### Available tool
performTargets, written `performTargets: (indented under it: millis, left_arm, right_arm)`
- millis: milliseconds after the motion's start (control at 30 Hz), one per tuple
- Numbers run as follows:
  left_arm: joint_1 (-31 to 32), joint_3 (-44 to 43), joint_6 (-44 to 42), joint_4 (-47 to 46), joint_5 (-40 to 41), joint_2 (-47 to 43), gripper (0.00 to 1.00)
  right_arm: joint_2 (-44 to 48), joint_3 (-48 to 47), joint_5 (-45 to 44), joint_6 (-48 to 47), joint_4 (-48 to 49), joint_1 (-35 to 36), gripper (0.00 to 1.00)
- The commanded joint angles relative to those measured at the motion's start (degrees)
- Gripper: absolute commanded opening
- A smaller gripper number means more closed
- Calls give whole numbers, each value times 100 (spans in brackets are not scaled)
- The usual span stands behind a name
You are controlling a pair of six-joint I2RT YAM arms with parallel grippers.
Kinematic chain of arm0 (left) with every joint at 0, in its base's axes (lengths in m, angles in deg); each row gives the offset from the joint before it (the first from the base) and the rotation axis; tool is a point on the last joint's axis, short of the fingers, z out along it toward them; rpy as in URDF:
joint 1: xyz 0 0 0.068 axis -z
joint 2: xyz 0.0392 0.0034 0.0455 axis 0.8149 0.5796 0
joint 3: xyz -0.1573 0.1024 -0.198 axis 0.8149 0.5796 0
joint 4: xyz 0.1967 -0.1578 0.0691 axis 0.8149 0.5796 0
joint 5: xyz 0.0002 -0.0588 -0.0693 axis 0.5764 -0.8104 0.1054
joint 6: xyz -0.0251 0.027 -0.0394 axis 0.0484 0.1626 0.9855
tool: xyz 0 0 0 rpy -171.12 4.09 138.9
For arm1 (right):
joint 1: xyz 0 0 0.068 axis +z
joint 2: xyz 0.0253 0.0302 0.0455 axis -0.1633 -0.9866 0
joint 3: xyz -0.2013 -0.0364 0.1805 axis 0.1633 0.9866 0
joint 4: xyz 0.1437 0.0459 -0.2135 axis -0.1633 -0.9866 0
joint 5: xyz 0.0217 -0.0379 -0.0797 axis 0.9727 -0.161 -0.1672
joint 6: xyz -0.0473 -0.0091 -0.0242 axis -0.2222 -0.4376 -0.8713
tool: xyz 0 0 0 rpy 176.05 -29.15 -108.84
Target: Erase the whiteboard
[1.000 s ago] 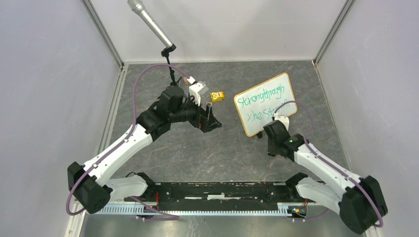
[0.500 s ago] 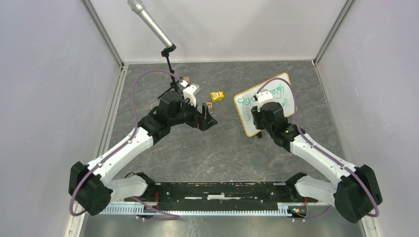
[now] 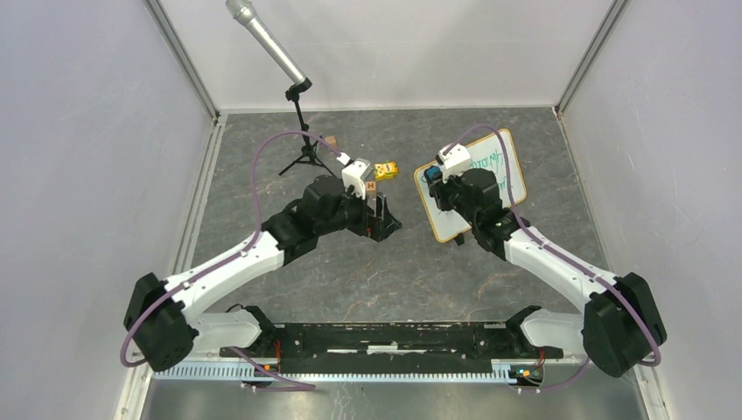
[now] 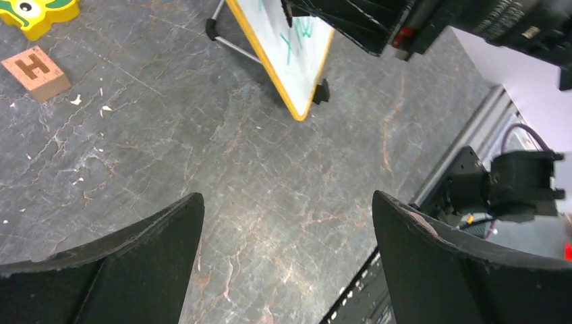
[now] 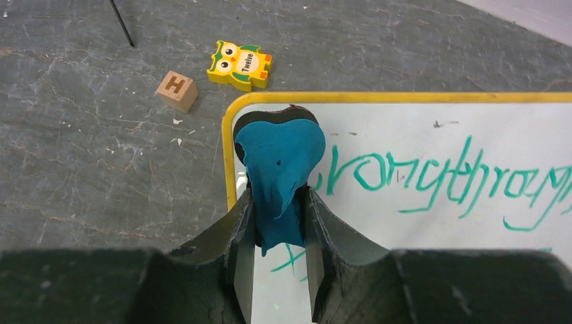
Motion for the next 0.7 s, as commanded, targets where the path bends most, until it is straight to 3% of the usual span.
performTargets:
  millis: [0,133,267,400,567,667]
  left_arm:
    - [7,-85,615,-1224,219,523,98]
    - [6,-258,827,-1915,179,1130,96]
    - [-2,-550,692,-2175,197,1583,95]
    - [-64,-565,706,-2489,316,1819,92]
    - [-270,-537,829,-3052,28,2107,85]
    - [-339,-578,764,-3284,-189,2387,77]
  right_arm:
    - [-263,-25,233,-275,660,-1,18]
    - [-403,-5,69,-343,641,-3,29]
    - [-407,-23,-6,-441,632,-3,52]
    - [-385,-31,0,-427,628,-6,68]
    - [-420,12,29,-385,771,-7,68]
    - [-537,-14,-70,-457,826,-3,58]
